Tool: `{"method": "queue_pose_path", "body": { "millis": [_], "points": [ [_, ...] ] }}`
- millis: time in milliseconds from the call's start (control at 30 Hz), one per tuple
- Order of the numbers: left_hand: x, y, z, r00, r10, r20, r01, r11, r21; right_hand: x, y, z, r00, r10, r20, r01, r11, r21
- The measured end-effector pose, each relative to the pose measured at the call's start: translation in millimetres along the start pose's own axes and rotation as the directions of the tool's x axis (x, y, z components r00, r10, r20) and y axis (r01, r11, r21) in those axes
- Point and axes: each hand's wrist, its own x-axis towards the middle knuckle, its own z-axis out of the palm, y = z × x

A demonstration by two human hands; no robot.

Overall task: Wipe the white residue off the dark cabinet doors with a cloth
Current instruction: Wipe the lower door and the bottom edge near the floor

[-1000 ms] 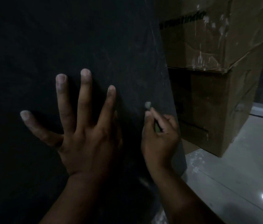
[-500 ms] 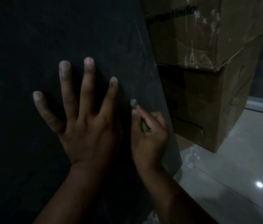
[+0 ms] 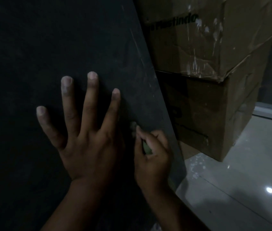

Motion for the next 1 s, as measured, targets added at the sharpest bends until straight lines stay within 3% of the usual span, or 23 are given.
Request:
{"method": "queue_pose_path", "body": {
  "millis": [67,133,267,367,467,667,733,867,1000],
  "points": [
    [4,2,2,1.000,0.023,-0.014,-0.023,1.000,0.012,3,5,-2,0.997,-0.071,0.037,0.071,0.997,0.001],
    [6,4,4,0.999,0.030,-0.031,-0.029,1.000,0.006,14,9,-2,1.000,-0.016,0.005,0.016,1.000,-0.001],
    [6,6,7,0.999,0.033,-0.033,-0.032,0.999,0.015,31,26,-2,0.928,0.326,-0.179,-0.322,0.945,0.051],
    [6,4,8,0.999,0.042,-0.026,-0.042,0.999,0.015,27,35,-7,0.857,0.481,-0.186,-0.470,0.876,0.104],
    [8,7,8,0.999,0.045,-0.016,-0.044,0.999,0.019,35,22,-4,0.880,0.437,-0.186,-0.431,0.899,0.073],
    [15,14,10,0.998,0.063,-0.003,-0.063,0.998,0.023,77,-9,10,0.977,0.166,-0.132,-0.160,0.986,0.054],
    [15,14,12,0.998,0.065,-0.008,-0.065,0.998,0.019,72,1,7,0.976,0.175,-0.132,-0.172,0.985,0.031],
    [14,12,14,0.997,0.071,-0.016,-0.071,0.997,0.015,43,31,-14,0.931,0.338,-0.140,-0.345,0.938,-0.030],
    [14,13,15,0.996,0.085,-0.017,-0.084,0.996,0.028,46,32,-17,0.952,0.288,-0.101,-0.293,0.955,-0.043]
  ]
}}
